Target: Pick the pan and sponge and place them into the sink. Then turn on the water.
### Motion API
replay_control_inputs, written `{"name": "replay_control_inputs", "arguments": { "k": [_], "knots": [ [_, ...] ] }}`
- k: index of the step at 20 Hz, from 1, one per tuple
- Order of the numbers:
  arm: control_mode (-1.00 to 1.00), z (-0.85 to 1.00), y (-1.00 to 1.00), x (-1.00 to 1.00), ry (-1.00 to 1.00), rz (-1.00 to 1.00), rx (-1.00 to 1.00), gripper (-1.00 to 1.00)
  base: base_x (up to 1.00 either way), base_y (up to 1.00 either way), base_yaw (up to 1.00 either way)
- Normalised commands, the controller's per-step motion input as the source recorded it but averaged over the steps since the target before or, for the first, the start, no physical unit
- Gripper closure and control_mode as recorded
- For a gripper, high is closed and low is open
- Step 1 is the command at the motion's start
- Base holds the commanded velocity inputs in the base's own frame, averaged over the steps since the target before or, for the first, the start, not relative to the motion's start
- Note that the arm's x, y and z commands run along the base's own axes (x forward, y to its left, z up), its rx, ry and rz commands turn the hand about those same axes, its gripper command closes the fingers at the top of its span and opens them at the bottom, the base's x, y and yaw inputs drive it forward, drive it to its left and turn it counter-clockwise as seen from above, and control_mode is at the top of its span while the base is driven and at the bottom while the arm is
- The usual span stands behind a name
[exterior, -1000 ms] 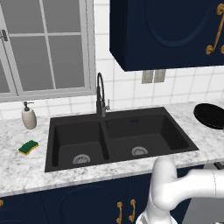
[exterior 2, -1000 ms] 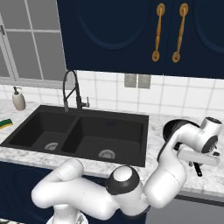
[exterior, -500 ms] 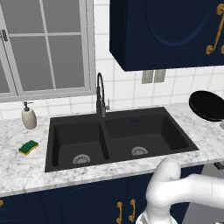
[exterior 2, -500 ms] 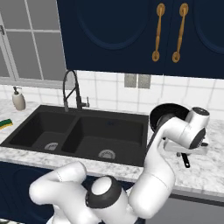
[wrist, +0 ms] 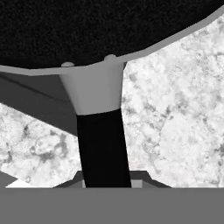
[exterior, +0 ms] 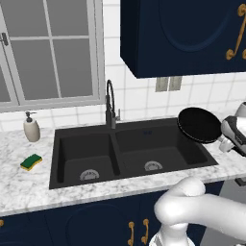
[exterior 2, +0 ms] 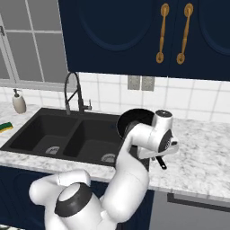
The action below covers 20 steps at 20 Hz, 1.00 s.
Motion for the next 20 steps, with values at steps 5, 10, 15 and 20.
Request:
{"name": "replay_control_inputs", "arguments": {
  "k": [5, 10, 15, 20],
  "knots": [
    [-1.00, 0.00, 0.98, 0.18, 0.06, 0.24, -0.07, 1.00, 0.00, 0.00, 0.00],
    [-1.00, 0.00, 0.85, 0.35, 0.05, 0.17, -0.03, 1.00, 0.00, 0.00, 0.00],
    [-1.00, 0.00, 0.55, 0.64, 0.02, 0.05, 0.00, 1.00, 0.00, 0.00, 0.00],
    [-1.00, -0.17, 0.09, 0.37, 0.02, 0.08, 0.00, 1.00, 0.00, 0.00, 0.00]
  ]
}}
